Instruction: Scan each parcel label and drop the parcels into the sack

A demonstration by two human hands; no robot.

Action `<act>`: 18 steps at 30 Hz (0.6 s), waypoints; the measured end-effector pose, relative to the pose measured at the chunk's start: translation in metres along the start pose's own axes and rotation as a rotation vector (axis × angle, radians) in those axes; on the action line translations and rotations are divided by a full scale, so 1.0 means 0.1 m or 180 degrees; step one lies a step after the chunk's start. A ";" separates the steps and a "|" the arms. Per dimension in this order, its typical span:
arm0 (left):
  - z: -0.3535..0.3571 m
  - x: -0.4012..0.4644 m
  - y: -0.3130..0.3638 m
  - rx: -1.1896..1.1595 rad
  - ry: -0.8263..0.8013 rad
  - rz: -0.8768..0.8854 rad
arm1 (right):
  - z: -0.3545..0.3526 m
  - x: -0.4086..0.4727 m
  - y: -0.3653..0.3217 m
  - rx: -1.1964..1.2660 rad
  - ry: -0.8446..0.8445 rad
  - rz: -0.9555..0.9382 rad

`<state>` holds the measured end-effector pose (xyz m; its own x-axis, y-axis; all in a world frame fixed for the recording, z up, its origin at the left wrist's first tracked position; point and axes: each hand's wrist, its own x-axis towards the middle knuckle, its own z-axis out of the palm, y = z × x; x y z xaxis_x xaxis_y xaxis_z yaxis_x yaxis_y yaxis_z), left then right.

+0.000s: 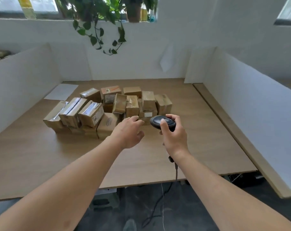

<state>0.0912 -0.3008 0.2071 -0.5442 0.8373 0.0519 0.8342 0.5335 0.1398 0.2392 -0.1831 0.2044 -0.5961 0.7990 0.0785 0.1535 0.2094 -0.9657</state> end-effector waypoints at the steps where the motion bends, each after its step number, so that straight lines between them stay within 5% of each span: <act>1: 0.03 0.20 -0.03 -0.0028 -0.0019 0.0072 | 0.01 0.15 0.03 -0.0011 0.0094 0.0029; 18: 0.48 3.01 0.07 -0.0190 -0.0464 0.0765 | -0.08 2.44 0.54 0.0049 0.0871 0.0565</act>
<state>-0.0624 -0.0397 0.1758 -0.3093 0.9496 -0.0517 0.9286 0.3133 0.1988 0.1084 0.0277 0.1738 -0.3269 0.9446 -0.0298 0.2229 0.0465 -0.9737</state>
